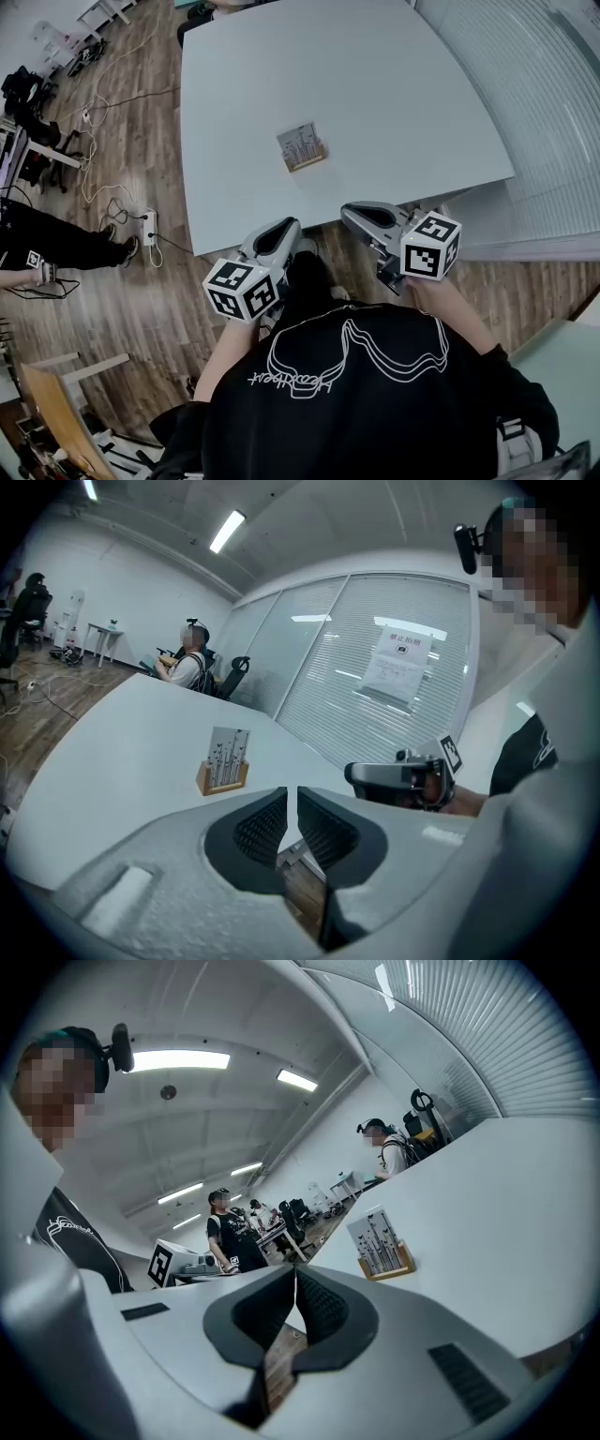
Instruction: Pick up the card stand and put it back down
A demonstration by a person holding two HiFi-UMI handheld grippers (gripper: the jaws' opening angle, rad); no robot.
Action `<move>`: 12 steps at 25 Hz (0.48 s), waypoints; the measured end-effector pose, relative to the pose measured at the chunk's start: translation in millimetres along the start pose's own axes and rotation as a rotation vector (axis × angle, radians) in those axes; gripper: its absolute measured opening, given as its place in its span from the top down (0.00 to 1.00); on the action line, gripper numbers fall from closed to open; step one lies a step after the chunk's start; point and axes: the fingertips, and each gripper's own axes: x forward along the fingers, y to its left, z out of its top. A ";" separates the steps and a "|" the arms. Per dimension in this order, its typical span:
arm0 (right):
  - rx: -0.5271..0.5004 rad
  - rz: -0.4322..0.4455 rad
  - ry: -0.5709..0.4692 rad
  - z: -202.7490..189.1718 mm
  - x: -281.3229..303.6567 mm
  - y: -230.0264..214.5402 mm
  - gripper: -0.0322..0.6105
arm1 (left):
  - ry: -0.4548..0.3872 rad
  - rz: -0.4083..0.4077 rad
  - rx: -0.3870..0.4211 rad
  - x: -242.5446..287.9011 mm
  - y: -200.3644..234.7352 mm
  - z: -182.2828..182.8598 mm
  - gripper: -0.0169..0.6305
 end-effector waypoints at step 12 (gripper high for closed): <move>0.026 -0.101 0.005 43.8 64.6 -111.1 0.87 | 0.026 0.049 -0.005 83.5 102.1 45.8 0.85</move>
